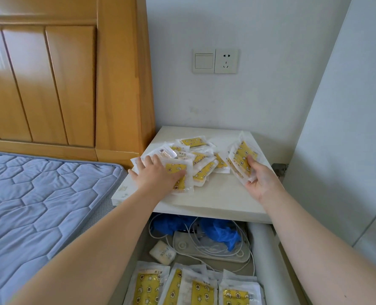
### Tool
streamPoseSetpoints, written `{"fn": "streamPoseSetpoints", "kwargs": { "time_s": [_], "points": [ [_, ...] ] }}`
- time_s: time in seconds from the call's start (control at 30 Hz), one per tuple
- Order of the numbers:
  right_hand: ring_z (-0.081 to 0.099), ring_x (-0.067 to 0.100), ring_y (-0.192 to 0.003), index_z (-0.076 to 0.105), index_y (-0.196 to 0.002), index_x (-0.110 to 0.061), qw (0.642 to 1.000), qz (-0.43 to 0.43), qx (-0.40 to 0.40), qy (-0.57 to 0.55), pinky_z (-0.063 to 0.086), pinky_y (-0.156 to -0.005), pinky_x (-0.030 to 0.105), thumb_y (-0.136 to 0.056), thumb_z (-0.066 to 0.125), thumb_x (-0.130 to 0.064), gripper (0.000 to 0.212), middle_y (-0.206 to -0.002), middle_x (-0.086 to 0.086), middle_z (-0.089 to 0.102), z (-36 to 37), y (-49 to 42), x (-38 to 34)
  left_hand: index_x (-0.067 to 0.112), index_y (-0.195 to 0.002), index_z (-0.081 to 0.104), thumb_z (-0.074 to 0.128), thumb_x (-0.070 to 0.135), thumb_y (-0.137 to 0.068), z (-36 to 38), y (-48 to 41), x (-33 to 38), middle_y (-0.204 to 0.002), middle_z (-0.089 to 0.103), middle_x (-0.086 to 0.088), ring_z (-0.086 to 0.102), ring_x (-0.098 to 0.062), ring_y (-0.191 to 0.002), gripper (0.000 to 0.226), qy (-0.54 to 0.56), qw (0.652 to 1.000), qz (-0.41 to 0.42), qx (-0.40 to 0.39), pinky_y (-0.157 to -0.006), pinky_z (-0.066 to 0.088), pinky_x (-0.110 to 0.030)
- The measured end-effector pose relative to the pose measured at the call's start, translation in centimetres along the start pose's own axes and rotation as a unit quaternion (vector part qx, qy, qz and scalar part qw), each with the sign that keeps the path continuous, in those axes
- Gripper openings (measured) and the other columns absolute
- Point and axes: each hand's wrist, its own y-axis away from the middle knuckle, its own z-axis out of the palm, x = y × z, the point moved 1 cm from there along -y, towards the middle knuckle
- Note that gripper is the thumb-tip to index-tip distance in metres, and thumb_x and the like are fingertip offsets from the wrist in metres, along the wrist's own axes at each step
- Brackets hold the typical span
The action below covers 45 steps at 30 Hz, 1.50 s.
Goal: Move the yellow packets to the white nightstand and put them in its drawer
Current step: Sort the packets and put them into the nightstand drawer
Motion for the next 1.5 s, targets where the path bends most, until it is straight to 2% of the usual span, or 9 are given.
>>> {"fn": "streamPoseSetpoints", "kwargs": {
  "time_s": [0.27,0.57,0.7,0.77,0.83,0.97,1.23,1.37,1.5],
  "points": [
    [0.073,0.023,-0.074,0.06,-0.107,-0.008,1.0,0.001,-0.01,-0.018,0.058,-0.053,0.037,-0.095,0.052,-0.012,0.015,-0.086,0.01,0.075,0.1,0.1,0.1,0.016,-0.14,0.043,0.046,0.081,-0.074,-1.2,-1.2,-0.6,-0.156,0.022,-0.004,-0.003,-0.031,-0.147,0.093,-0.068,0.996,0.056,-0.029,-0.116,0.007,-0.058],
    [0.073,0.021,-0.083,0.062,-0.111,-0.01,1.0,0.002,-0.009,0.01,0.06,-0.068,0.04,-0.094,0.054,-0.014,0.019,-0.099,0.008,0.073,-0.1,-0.6,0.1,0.013,-0.143,0.038,0.075,0.05,-0.075,-3.0,-3.2,-1.3,-0.15,0.03,-0.006,0.041,-0.024,-0.129,0.086,0.209,0.973,0.075,-0.058,-0.095,0.043,-0.034],
    [0.073,0.022,-0.078,0.061,-0.109,-0.01,1.0,0.001,-0.01,0.017,0.06,-0.065,0.04,-0.094,0.053,-0.014,0.017,-0.095,0.009,0.074,0.0,-0.8,0.1,0.014,-0.143,0.037,0.056,0.065,-0.082,-2.7,-5.5,-3.4,-0.157,0.02,-0.006,0.001,-0.029,-0.147,0.082,0.079,0.992,0.063,-0.081,-0.117,0.011,-0.051],
    [0.073,0.022,-0.076,0.061,-0.107,-0.01,1.0,0.002,-0.009,0.02,0.06,-0.067,0.042,-0.095,0.052,-0.013,0.015,-0.089,0.009,0.075,0.0,-0.9,0.1,0.012,-0.139,0.04,0.05,0.067,-0.085,-2.4,-6.2,-3.9,-0.148,0.036,-0.012,0.023,-0.033,-0.14,0.078,0.065,0.99,0.047,-0.117,-0.112,0.026,-0.049],
    [0.073,0.021,-0.072,0.061,-0.103,-0.01,1.0,0.002,-0.003,0.021,0.058,-0.068,0.043,-0.096,0.05,-0.013,0.013,-0.084,0.008,0.075,0.1,-0.9,0.0,0.01,-0.13,0.045,0.051,0.066,-0.085,-2.3,-6.7,-3.8,-0.129,0.052,-0.011,0.05,-0.027,-0.11,0.072,0.074,0.987,0.051,-0.13,-0.09,0.045,-0.035],
    [0.073,0.021,-0.074,0.062,-0.105,-0.01,0.999,-0.001,0.012,0.043,0.06,-0.064,0.042,-0.095,0.052,-0.013,0.013,-0.085,0.007,0.075,0.1,-1.0,0.1,0.006,-0.118,0.051,0.046,0.067,-0.087,-3.5,-6.7,-3.3,-0.1,0.055,-0.006,0.053,-0.02,-0.087,0.069,-0.027,0.992,0.069,-0.105,-0.071,0.043,-0.028],
    [0.073,0.021,-0.073,0.064,-0.101,-0.014,0.992,-0.052,0.04,0.104,0.059,-0.056,0.038,-0.093,0.057,-0.009,0.012,-0.097,0.007,0.071,0.1,-1.3,0.5,0.004,-0.124,0.051,0.056,0.062,-0.084,-4.2,-6.7,-4.8,-0.108,0.06,-0.01,0.055,-0.022,-0.095,0.07,-0.038,0.993,0.014,-0.106,-0.078,0.043,-0.028],
    [0.07,0.025,-0.083,0.062,-0.107,-0.013,0.971,-0.109,0.075,0.199,0.058,-0.066,0.043,-0.091,0.06,-0.009,0.016,-0.099,0.008,0.07,0.3,-1.4,1.1,0.011,-0.107,0.054,0.069,0.053,-0.081,-4.6,-5.9,-3.9,-0.081,0.054,-0.002,0.056,-0.021,-0.086,0.052,-0.014,0.999,0.006,-0.04,-0.064,0.043,-0.029],
    [0.066,0.026,-0.094,0.061,-0.105,-0.016,0.886,-0.181,0.148,0.4,0.055,-0.084,0.045,-0.087,0.065,-0.024,0.02,-0.106,0.008,0.068,0.6,-1.4,1.7,0.014,-0.103,0.05,0.071,0.038,-0.083,-4.6,-4.5,-2.5,-0.089,0.056,-0.004,0.056,-0.022,-0.083,0.038,0.036,0.997,0.053,0.033,-0.056,0.04,-0.029]
  ]
}}
